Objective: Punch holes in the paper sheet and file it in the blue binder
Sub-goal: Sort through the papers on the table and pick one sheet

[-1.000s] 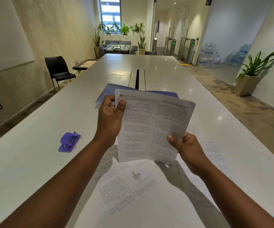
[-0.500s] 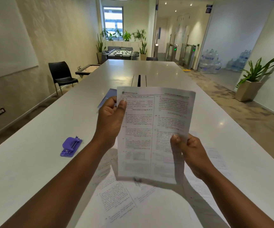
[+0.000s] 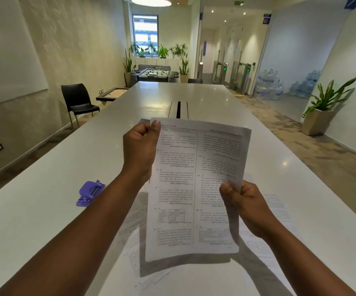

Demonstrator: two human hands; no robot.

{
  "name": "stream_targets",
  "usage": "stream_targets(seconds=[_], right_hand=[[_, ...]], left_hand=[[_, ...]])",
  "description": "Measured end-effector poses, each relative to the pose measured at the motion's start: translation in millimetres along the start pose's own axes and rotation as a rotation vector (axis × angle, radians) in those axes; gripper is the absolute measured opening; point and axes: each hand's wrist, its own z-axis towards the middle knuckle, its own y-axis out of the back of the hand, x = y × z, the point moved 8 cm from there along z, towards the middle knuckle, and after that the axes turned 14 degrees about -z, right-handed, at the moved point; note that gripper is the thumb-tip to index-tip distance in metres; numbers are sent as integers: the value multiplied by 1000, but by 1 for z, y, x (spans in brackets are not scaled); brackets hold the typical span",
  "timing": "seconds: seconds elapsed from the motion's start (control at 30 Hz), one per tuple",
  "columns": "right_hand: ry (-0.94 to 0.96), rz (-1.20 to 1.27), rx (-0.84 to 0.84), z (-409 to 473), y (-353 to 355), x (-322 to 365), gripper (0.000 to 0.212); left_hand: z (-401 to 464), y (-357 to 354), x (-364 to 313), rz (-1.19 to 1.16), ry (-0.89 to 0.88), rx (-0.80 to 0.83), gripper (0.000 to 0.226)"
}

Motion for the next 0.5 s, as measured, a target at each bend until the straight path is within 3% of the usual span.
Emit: stream_targets(seconds=[0.13,0.23,0.4,0.5], right_hand=[[-18,-26,-32,0,0,-2,15],[-33,-27,-55,-1,5,-7,15],[-128,150,-40,-8,13,-19,20],[-179,154,-54,-8,17,-29,22]], left_hand=[[-5,4,-2,93,-119,-69,26],[0,6,24,-21,81,-9,19],[-30,-12,79,-206,545,336,28],[-52,-17,104,-231,646,454,33]])
